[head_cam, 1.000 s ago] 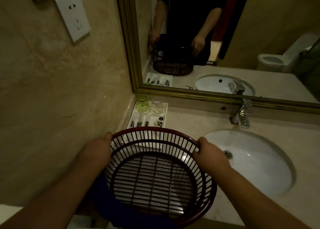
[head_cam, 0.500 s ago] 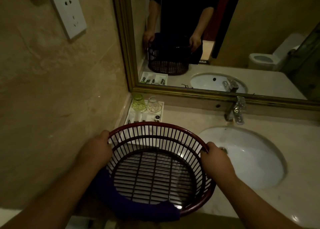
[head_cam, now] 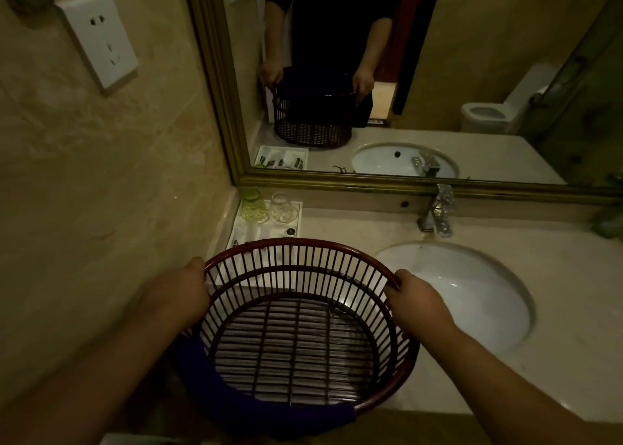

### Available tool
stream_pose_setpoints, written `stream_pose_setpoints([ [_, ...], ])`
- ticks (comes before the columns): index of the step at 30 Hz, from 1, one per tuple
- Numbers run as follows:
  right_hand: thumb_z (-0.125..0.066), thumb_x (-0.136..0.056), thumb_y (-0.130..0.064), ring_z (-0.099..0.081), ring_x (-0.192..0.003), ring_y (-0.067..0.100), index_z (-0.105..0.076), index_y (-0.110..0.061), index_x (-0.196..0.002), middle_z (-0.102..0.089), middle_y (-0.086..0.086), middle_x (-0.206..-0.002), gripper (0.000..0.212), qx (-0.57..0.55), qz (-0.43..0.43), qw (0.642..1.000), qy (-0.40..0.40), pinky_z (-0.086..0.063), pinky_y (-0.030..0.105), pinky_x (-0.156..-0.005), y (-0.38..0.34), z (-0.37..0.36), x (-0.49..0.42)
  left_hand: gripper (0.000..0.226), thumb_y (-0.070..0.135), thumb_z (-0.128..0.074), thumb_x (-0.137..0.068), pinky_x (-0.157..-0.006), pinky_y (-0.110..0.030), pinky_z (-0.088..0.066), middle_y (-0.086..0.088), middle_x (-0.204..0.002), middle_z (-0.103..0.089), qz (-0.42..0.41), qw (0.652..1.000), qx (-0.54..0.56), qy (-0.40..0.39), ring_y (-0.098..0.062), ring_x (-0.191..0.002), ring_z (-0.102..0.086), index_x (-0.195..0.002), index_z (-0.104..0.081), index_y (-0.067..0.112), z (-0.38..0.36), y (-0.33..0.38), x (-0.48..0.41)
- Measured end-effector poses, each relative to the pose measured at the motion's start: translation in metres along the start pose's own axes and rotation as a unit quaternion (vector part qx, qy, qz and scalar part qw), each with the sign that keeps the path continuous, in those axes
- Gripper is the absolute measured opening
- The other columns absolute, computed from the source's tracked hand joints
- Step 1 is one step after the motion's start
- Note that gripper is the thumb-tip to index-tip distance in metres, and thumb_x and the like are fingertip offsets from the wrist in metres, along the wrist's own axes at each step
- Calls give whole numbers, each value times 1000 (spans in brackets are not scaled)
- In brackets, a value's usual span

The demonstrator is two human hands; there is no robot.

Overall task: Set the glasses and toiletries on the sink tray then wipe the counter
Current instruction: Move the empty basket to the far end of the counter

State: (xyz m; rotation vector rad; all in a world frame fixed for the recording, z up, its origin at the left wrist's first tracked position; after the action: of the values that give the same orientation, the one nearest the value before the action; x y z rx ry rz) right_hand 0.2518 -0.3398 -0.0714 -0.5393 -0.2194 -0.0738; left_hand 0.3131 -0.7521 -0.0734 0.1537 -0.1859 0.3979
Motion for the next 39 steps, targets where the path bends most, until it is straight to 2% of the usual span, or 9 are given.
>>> stream_pose_setpoints([
  [3, -53, -97, -30, -68, -73, 21, -61, -23, -94, -69, 1, -83, 11, 8, -9, 1000, -5, -60, 42, -72, 21, 35, -9, 4, 25, -48, -99, -67, -37, -55, -4, -84, -60, -37, 999, 33, 5, -21, -72, -60, -98, -47, 21, 15, 40, -1],
  [7, -55, -97, -26, -69, -73, 22, -61, -24, -91, -70, 3, -83, 8, 7, -26, 1000, -6, -62, 46, -71, 60, 87, -23, 0, 22, -47, -98, -63, -34, -49, -5, -89, -61, -69, 997, 44, -9, -19, -74, -58, -98, -46, 22, 22, 104, 7],
  [10, -56, -96, -26, -70, -71, 21, -64, -25, -94, -71, 2, -82, 8, 10, -25, 1000, 6, -62, 45, -70, 97, 122, -33, 10, 20, -46, -97, -64, -33, -46, -11, -103, -64, -76, 996, 44, -15, -25, -84, -61, -106, -50, 19, 16, 152, 17],
  [13, -58, -95, -27, -70, -72, 19, -65, -31, -100, -71, -2, -82, 10, 5, -20, 1000, 17, -62, 42, -71, 135, 156, -44, 2, 19, -47, -96, -59, -31, -42, -5, -92, -60, -83, 995, 54, -18, -20, -76, -56, -97, -49, 21, 12, 204, 25],
  [17, -57, -96, -27, -70, -71, 19, -63, -27, -93, -71, 0, -82, 6, 1, -32, 999, 16, -63, 44, -71, 185, 195, -61, 6, 19, -48, -94, -59, -30, -46, -2, -86, -60, -80, 995, 60, -13, -19, -74, -59, -91, -47, 25, 12, 271, 30],
  [25, -58, -97, -24, -71, -66, 19, -63, -27, -92, -72, 2, -80, 7, 4, -67, 997, 42, -63, 40, -59, 257, 267, -80, 10, 21, -47, -93, -51, -30, -38, 0, -81, -57, -117, 991, 71, -11, -16, -68, -55, -87, -43, 27, 14, 382, 25],
  [29, -59, -98, -24, -72, -72, 20, -64, -24, -94, -73, 4, -83, 6, 5, -83, 995, 58, -64, 43, -61, 284, 302, -88, 10, 18, -50, -92, -61, -32, -46, 1, -85, -57, -152, 984, 91, -4, -17, -74, -57, -97, -48, 27, 19, 435, 16],
  [33, -60, -99, -23, -72, -73, 21, -65, -23, -99, -73, 5, -86, 6, -6, -104, 992, 76, -64, 41, -60, 316, 334, -96, 18, 18, -53, -93, -62, -33, -47, -1, -88, -58, -170, 982, 81, 1, -19, -77, -57, -109, -50, 26, 17, 487, 7],
  [39, -60, -99, -18, -72, -73, 19, -66, -23, -106, -72, 4, -87, 11, -30, -111, 990, 77, -61, 31, -50, 371, 372, -126, 28, 18, -56, -93, -64, -36, -50, -3, -92, -59, -180, 982, 56, 0, -21, -80, -59, -120, -52, 21, 9, 565, -6],
])
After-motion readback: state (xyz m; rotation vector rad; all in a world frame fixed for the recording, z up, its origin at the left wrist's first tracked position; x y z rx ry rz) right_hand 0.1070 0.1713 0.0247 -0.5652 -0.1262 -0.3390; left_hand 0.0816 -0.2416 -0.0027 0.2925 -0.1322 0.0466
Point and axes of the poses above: each hand's wrist, its own x-axis away from the middle knuckle, its own z-axis out of the back of the hand, y = z × x, the point moved 5 cm from there along -x, towards the middle knuckle
